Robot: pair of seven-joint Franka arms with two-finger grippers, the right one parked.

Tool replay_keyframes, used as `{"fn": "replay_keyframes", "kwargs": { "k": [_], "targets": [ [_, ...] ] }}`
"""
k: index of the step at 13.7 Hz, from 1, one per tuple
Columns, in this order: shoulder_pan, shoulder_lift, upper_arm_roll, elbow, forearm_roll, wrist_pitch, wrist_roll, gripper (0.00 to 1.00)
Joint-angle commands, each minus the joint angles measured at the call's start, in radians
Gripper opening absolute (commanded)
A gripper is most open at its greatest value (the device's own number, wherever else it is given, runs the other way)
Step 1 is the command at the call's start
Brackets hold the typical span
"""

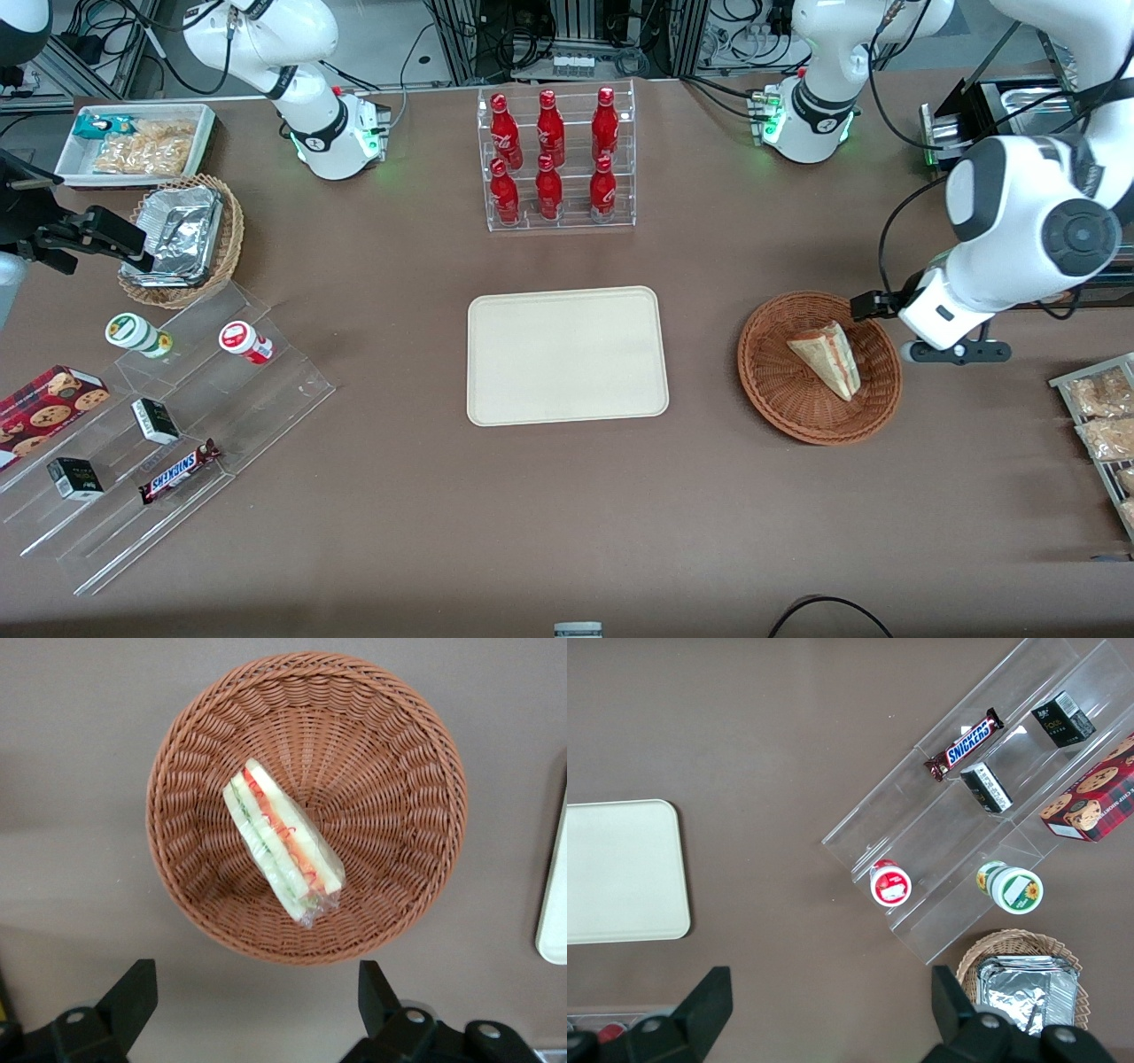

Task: Place sandwich from basket to tray
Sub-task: 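Lower the open left gripper around the wrapped sandwich and close it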

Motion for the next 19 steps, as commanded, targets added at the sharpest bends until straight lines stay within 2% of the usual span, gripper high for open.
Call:
{"fn": "replay_keyframes", "kwargs": {
  "k": [1,4,11,14,19],
  "targets": [
    [-0.027,-0.035,0.001,-0.117,0.009,0.137,-0.098,1.0],
    [-0.05,-0.057,0.002,-0.226,0.009,0.315,-0.262,1.0],
    [-0.051,-0.025,0.001,-0.233,0.009,0.345,-0.782,1.0],
    [-0.053,0.012,-0.001,-0.234,0.009,0.379,-0.876,1.0],
    [-0.053,0.096,-0.001,-0.233,0.009,0.464,-0.882,1.0]
  ]
}}
